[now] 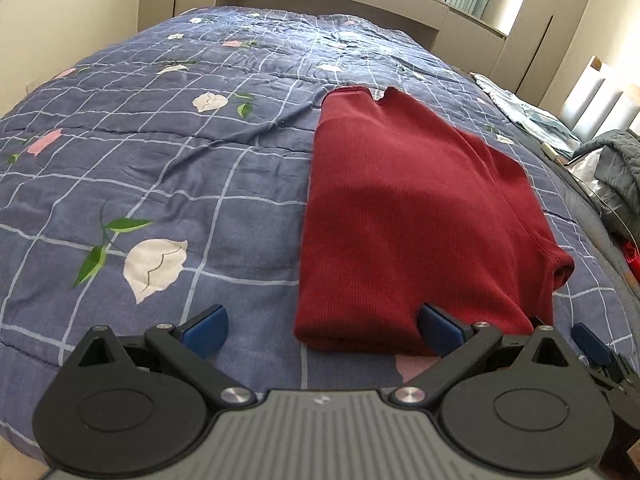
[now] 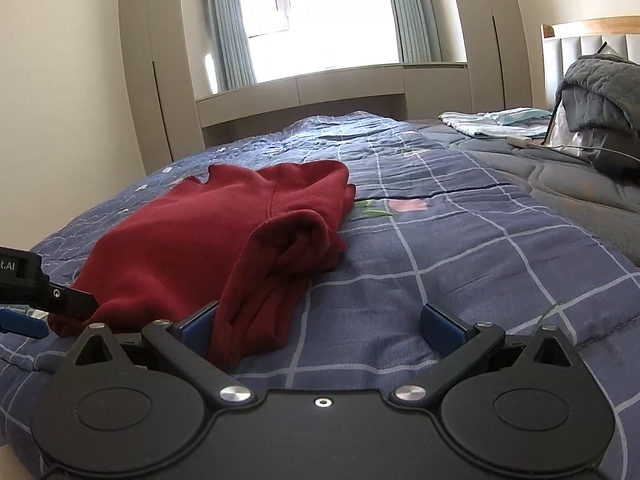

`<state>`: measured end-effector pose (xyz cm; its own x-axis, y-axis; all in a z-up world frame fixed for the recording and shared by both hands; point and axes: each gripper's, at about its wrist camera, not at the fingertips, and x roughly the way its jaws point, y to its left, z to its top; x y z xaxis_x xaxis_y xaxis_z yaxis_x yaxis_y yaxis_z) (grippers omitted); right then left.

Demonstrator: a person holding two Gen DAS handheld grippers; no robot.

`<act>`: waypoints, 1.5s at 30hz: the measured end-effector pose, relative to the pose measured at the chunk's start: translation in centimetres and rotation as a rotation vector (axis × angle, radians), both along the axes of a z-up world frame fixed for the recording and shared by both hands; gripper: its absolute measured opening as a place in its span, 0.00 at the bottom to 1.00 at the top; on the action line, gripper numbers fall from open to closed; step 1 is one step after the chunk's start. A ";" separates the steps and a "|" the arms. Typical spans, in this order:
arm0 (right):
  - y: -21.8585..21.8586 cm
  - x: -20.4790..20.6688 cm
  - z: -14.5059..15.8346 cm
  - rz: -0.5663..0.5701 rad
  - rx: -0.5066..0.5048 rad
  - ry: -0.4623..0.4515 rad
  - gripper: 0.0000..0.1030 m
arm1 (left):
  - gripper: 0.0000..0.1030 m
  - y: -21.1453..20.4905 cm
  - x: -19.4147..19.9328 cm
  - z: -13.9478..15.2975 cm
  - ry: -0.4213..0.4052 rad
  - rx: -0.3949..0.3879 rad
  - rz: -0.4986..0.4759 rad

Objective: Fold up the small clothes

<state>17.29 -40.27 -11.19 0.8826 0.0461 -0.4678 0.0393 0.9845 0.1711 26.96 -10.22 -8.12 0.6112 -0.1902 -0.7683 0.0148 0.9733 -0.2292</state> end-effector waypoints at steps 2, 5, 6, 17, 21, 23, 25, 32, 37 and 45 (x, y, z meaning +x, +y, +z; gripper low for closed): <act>0.0 -0.1 -0.1 -0.002 0.001 -0.010 1.00 | 0.99 0.1 0.1 0.0 0.006 -0.001 -0.002; 0.1 -0.3 -0.3 -0.007 -0.001 -0.022 1.00 | 0.99 0.0 0.0 0.0 0.007 -0.001 -0.001; 0.1 -0.3 -0.3 -0.008 -0.001 -0.022 1.00 | 0.99 0.0 0.0 0.0 0.007 0.000 -0.001; 0.1 0.0 0.6 -0.002 -0.001 0.041 1.00 | 0.99 0.2 -0.2 0.0 0.018 -0.005 -0.001; -0.4 0.2 1.7 0.000 0.041 0.125 1.00 | 0.99 0.4 -0.3 0.2 0.032 -0.006 -0.009; -0.5 0.0 2.1 0.005 0.055 0.157 1.00 | 0.99 0.5 -0.5 0.3 0.043 -0.009 -0.023; -0.6 -0.1 2.4 0.014 0.061 0.185 1.00 | 1.00 0.5 -0.7 0.3 0.056 -0.010 -0.049; -0.2 -0.2 4.4 0.075 0.055 0.266 1.00 | 1.00 0.3 -3.2 0.6 0.059 0.046 -0.151; -1.0 1.1 6.7 0.113 0.118 0.192 1.00 | 1.00 2.4 -2.9 1.8 0.056 -0.085 -0.074; -2.6 7.0 6.4 0.067 0.166 0.216 1.00 | 1.00 3.6 2.8 3.0 0.011 -0.068 0.027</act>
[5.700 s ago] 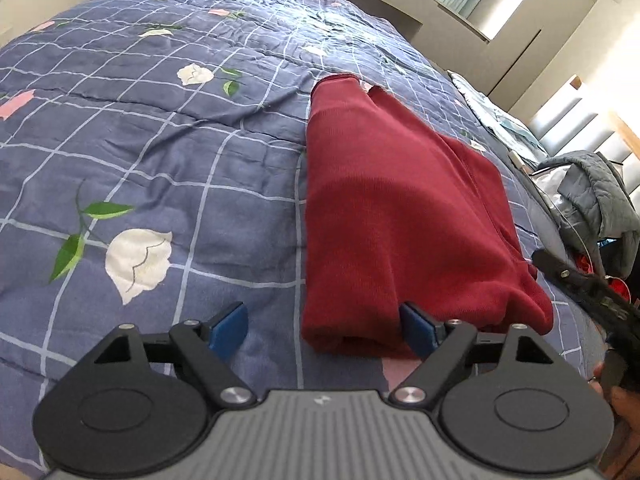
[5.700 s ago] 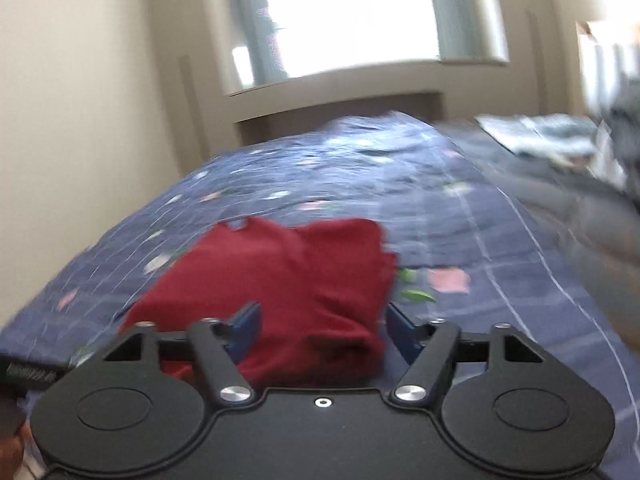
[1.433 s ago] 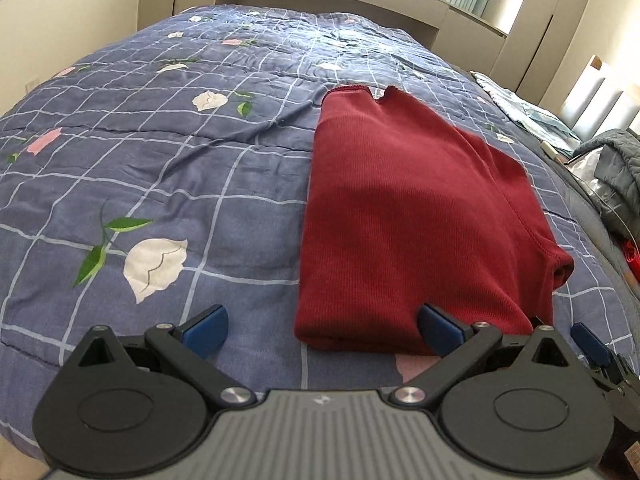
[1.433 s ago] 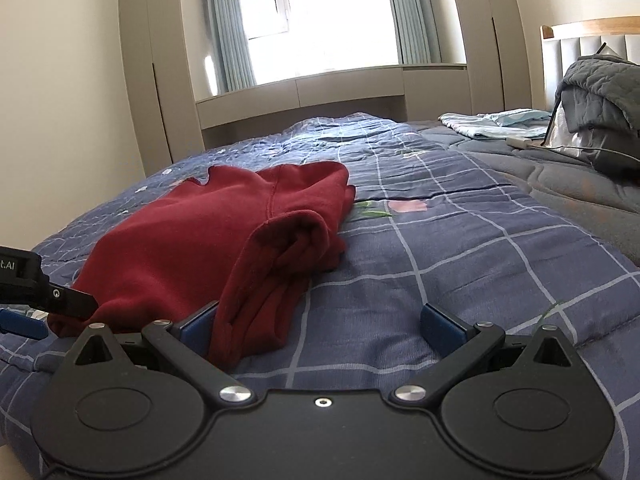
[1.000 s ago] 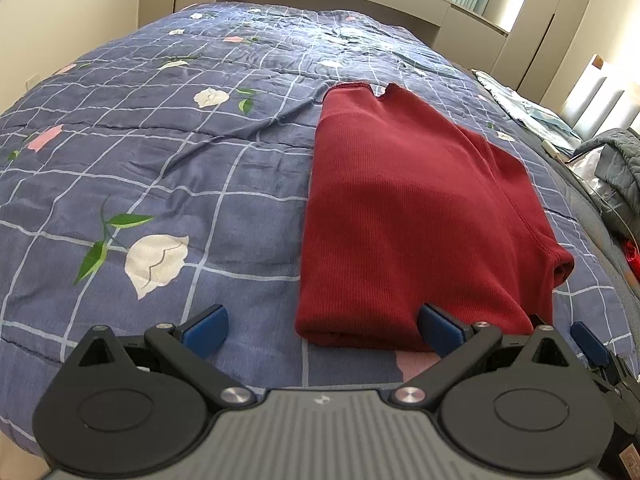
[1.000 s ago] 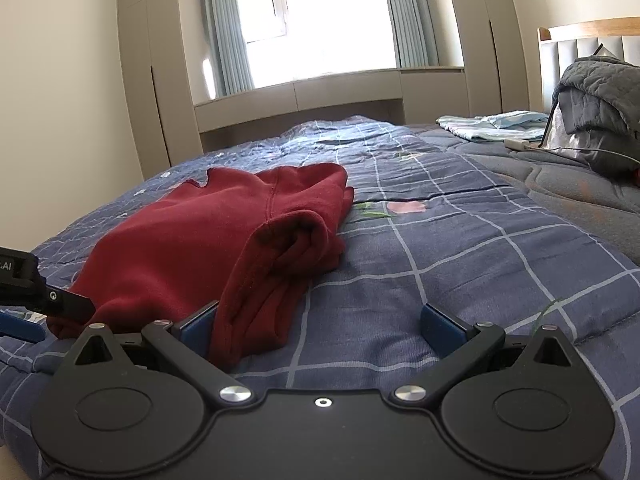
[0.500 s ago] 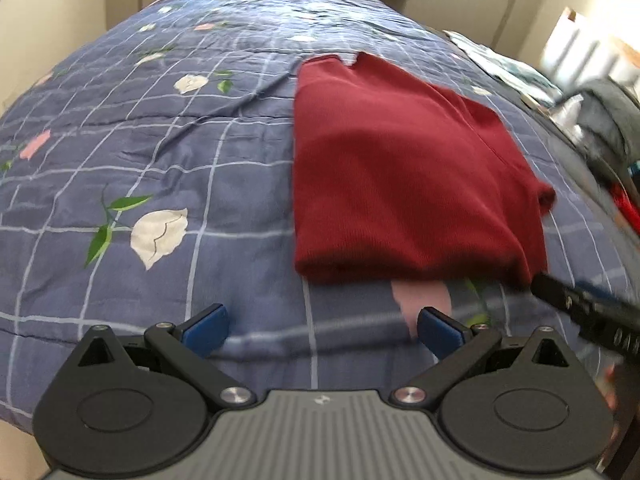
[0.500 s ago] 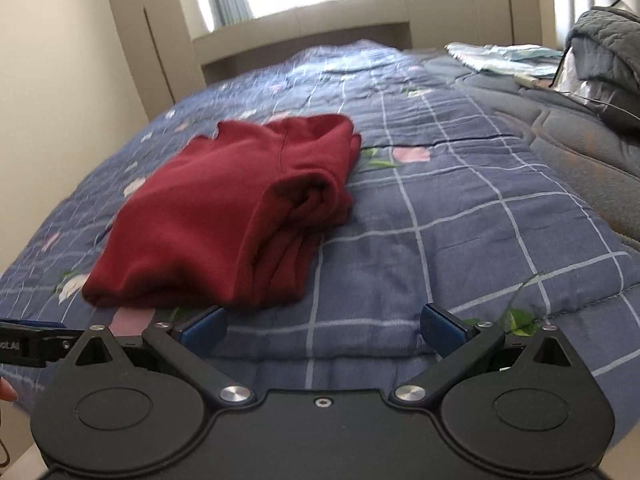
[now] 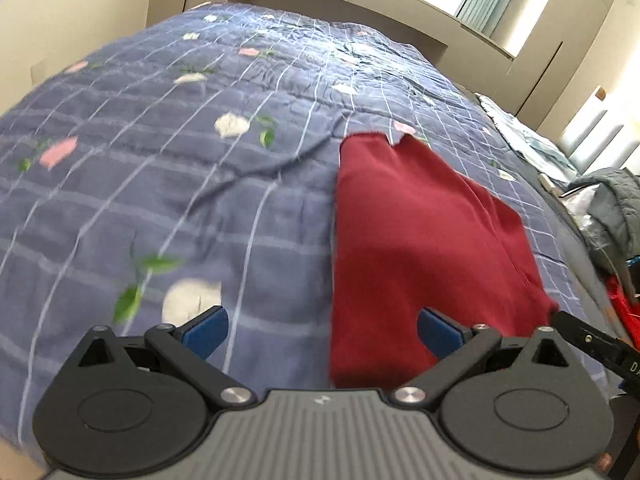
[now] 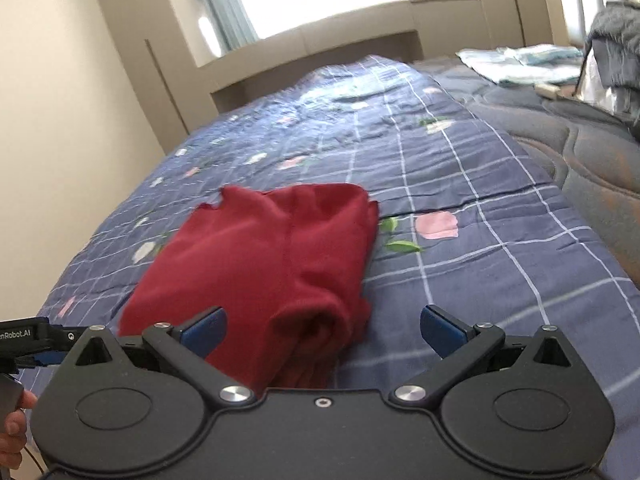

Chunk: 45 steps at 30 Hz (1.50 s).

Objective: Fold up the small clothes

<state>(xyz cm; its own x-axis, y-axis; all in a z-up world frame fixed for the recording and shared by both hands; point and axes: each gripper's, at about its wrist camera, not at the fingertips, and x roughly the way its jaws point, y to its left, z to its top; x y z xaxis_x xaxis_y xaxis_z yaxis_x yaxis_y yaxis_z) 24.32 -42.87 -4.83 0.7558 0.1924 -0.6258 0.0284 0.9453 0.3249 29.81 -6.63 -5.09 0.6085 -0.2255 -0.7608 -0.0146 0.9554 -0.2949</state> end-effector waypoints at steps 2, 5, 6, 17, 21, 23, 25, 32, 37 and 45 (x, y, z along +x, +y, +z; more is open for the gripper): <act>-0.3 1.5 -0.4 -0.007 0.020 0.018 1.00 | 1.00 -0.7 1.8 0.1 -0.005 0.031 -0.020; -0.5 3.3 -1.0 -0.012 0.034 0.025 1.00 | 1.00 -1.7 4.6 0.3 -0.028 0.064 -0.067; -0.6 3.9 -1.2 -0.014 0.036 0.028 1.00 | 1.00 -2.0 5.4 0.1 -0.031 0.063 -0.074; -0.5 6.9 -3.3 -0.016 0.029 0.017 1.00 | 1.00 -1.6 10.4 -2.5 0.032 -0.028 -0.111; -0.5 6.9 -3.7 -0.015 0.041 -0.004 1.00 | 1.00 -0.7 10.5 -2.8 0.033 -0.079 -0.112; -0.6 6.8 -3.7 -0.011 0.059 -0.015 1.00 | 1.00 -0.5 10.5 -2.9 0.033 -0.093 -0.120; -0.8 6.6 -3.7 0.007 0.092 -0.028 1.00 | 0.99 -0.5 10.7 -3.2 0.044 -0.112 -0.135; 0.0 6.6 -4.1 0.057 0.151 -0.049 0.99 | 1.00 -0.2 11.7 -4.5 0.098 -0.221 -0.159; -0.3 5.7 -4.3 0.010 0.189 -0.081 0.82 | 0.99 -0.4 11.7 -4.5 0.105 -0.245 -0.194; -1.5 5.0 -4.4 -0.068 0.267 -0.061 0.48 | 0.86 -1.5 11.3 -4.1 0.090 -0.280 -0.279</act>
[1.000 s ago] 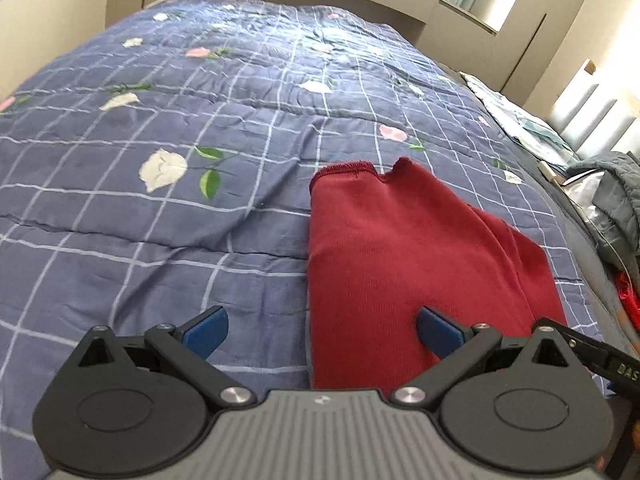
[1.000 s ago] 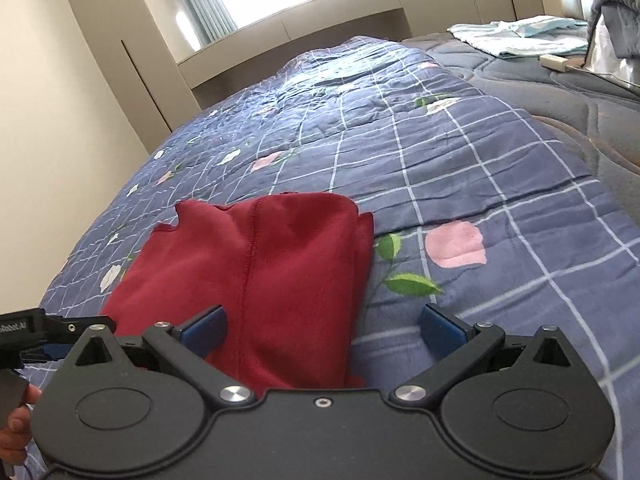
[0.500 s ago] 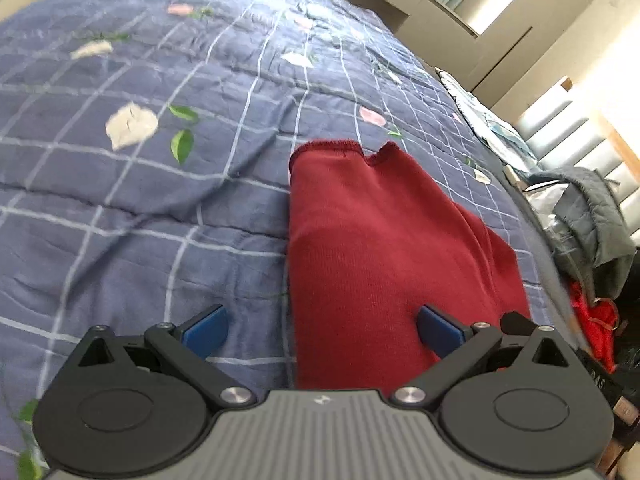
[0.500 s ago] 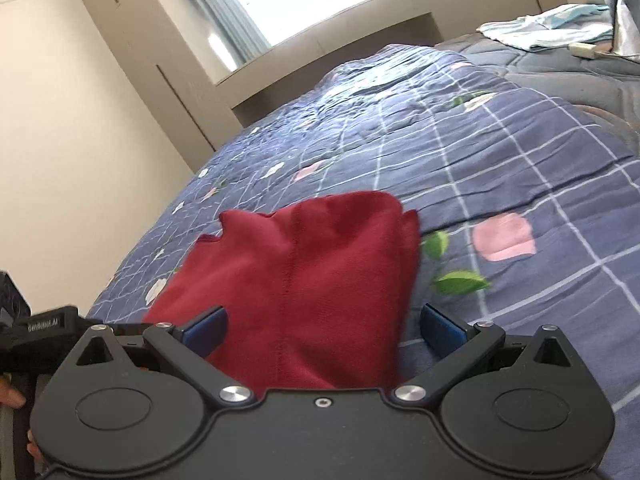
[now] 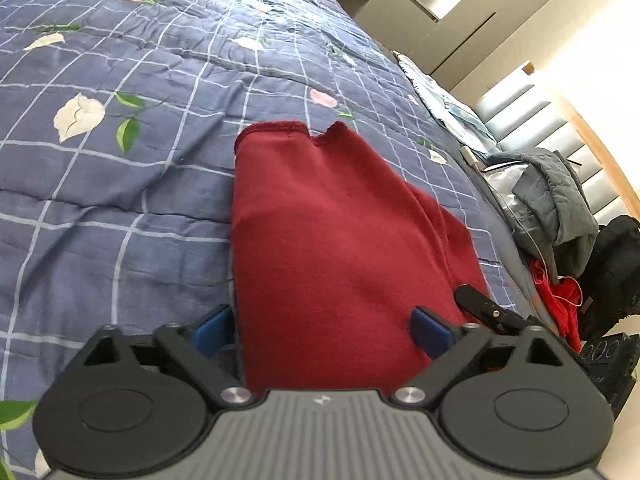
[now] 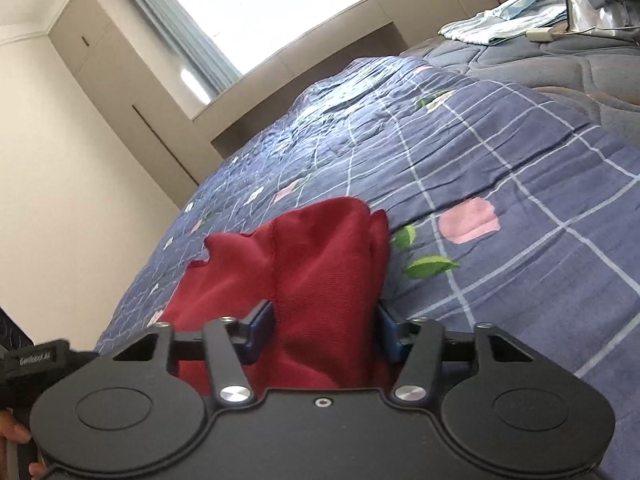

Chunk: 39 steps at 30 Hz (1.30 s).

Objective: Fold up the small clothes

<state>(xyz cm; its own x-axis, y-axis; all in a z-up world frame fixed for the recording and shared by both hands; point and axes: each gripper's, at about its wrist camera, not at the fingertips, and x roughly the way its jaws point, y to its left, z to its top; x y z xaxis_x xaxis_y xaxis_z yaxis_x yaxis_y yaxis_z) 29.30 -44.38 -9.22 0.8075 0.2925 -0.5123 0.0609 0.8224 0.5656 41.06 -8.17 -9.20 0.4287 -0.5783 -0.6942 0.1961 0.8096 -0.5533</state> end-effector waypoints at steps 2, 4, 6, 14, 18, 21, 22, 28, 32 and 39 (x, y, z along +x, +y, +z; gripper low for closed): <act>0.1 0.0 0.2 -0.003 0.007 0.009 0.45 | 0.84 -0.1 -0.1 0.2 0.008 0.001 0.015; 0.1 -0.2 0.3 -0.005 0.024 -0.001 0.36 | 0.82 -0.4 -0.2 0.4 -0.001 0.015 0.013; 0.2 -0.3 0.5 -0.013 0.027 -0.003 0.29 | 0.76 -0.5 -0.3 0.7 -0.012 0.031 0.009; 1.7 -1.3 2.5 -0.030 -0.036 -0.055 0.18 | 0.42 -0.8 -1.1 2.9 -0.077 0.102 -0.016; 3.0 -1.1 4.1 -0.013 -0.059 -0.080 0.17 | 0.32 -0.7 -1.4 4.1 -0.107 0.113 -0.026; 4.7 -0.6 5.2 0.019 -0.075 -0.100 0.17 | 0.30 -0.3 -1.6 5.3 -0.145 0.139 -0.015; 5.5 -0.5 5.6 0.028 -0.084 -0.109 0.17 | 0.30 0.1 -1.7 5.8 -0.159 0.148 -0.007; 10.4 1.9 7.0 0.110 -0.063 -0.145 0.17 | 0.30 4.6 -2.1 8.1 -0.210 0.165 0.058; 14.8 3.6 7.5 0.182 -0.056 -0.160 0.17 | 0.30 8.4 -2.3 9.2 -0.220 0.192 0.125; 20.9 5.6 7.3 0.267 -0.059 -0.132 0.17 | 0.30 15.0 -2.4 9.0 -0.194 0.213 0.243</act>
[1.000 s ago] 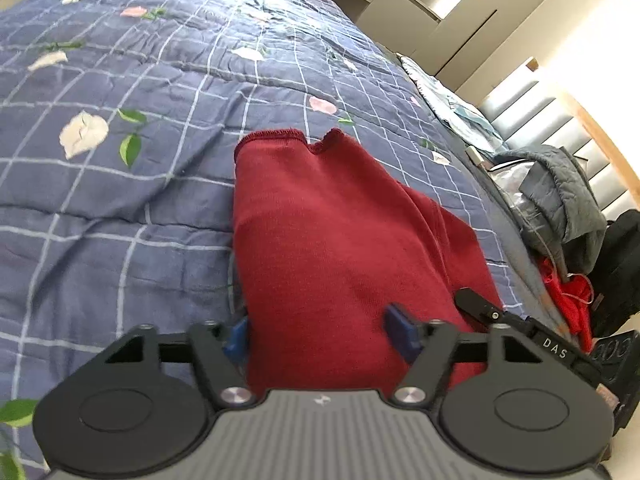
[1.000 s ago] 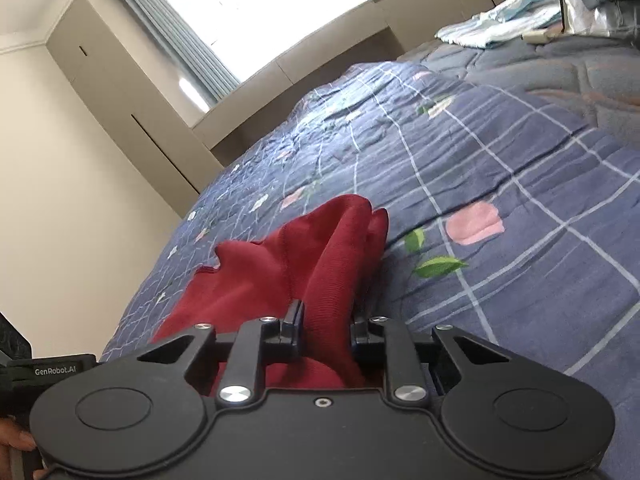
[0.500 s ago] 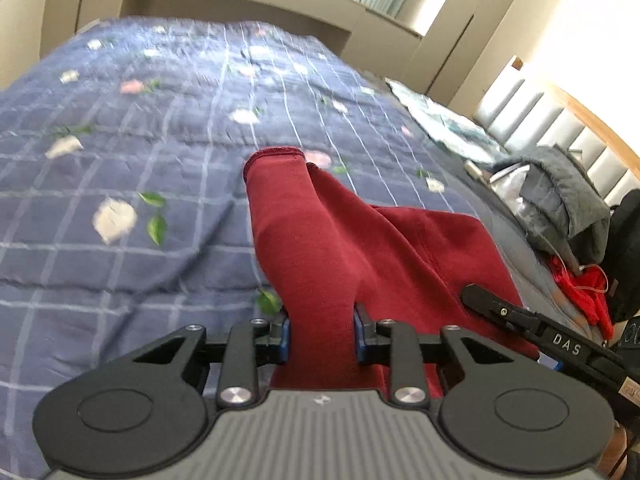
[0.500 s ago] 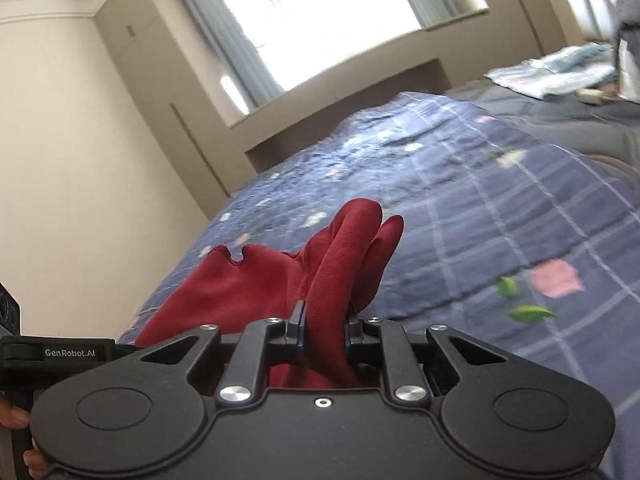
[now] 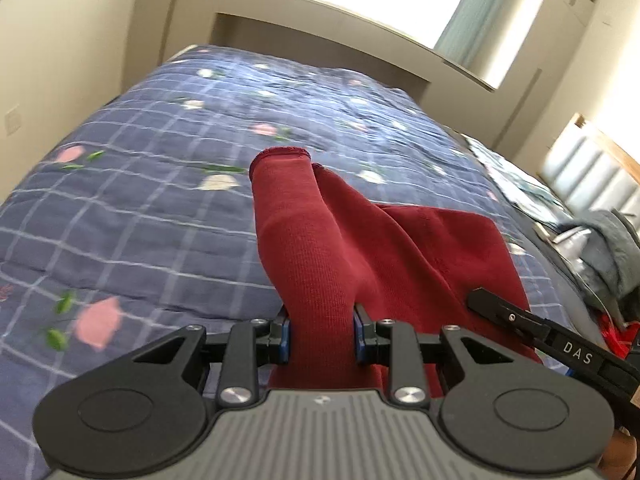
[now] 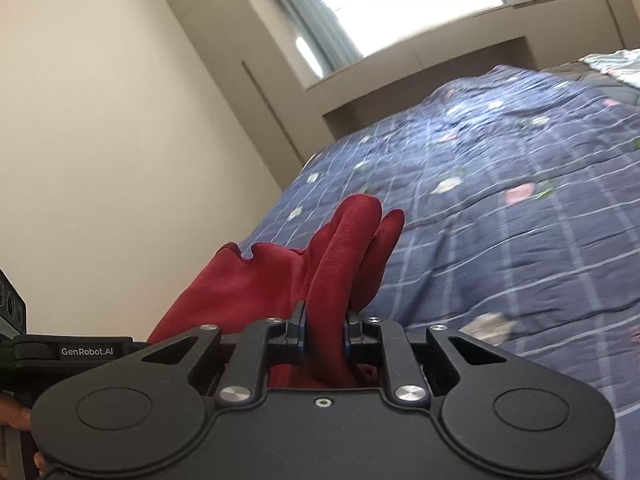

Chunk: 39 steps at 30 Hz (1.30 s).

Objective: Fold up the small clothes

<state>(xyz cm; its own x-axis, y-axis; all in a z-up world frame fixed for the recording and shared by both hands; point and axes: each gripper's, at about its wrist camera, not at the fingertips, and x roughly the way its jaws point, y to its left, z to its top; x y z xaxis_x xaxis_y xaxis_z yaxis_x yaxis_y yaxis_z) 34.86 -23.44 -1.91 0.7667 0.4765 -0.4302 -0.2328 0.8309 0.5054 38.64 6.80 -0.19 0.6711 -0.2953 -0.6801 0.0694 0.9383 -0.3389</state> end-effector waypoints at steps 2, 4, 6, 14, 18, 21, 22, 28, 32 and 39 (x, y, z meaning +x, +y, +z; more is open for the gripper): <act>1.3 0.3 -0.4 0.015 -0.014 0.014 0.17 | 0.30 1.6 -0.1 -0.5 0.014 -0.009 0.025; 2.3 0.4 -0.9 0.028 -0.033 0.029 0.17 | 0.30 3.2 0.0 -1.3 0.035 -0.032 0.048; 3.2 0.6 -1.7 0.037 -0.058 0.051 0.17 | 0.30 4.4 0.0 -2.4 0.056 -0.054 0.064; 3.5 0.1 -2.9 0.022 -0.130 0.078 0.32 | 0.36 6.5 -0.2 -5.9 0.108 -0.116 0.105; 3.4 -0.6 -2.1 0.012 -0.147 0.063 0.70 | 0.62 6.0 -0.1 -5.6 0.116 -0.078 0.125; 3.3 -1.4 -1.1 0.007 -0.163 0.031 0.82 | 0.90 5.6 -0.7 -4.7 0.105 -0.070 0.136; 3.2 -1.6 -0.7 0.003 -0.165 0.024 0.86 | 0.91 5.6 -1.0 -4.4 0.095 -0.067 0.140; 2.4 -5.1 2.8 -0.018 -0.172 -0.062 0.99 | 0.97 5.4 -3.2 -1.6 0.051 -0.042 0.166; 1.9 -8.3 5.3 -0.030 -0.185 -0.130 0.99 | 0.99 4.8 -6.1 1.2 -0.028 -0.003 0.180; 1.2 -15.1 8.2 -0.055 -0.220 -0.238 0.99 | 1.00 3.2 -13.0 4.6 -0.180 0.101 0.235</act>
<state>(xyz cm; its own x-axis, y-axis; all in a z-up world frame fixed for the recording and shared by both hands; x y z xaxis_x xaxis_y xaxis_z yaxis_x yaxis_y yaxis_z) 19.80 -22.23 6.29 0.8801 0.3474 -0.3238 -0.2748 0.9286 0.2493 25.68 10.03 4.45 0.8253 -0.0551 -0.5621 -0.1029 0.9639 -0.2455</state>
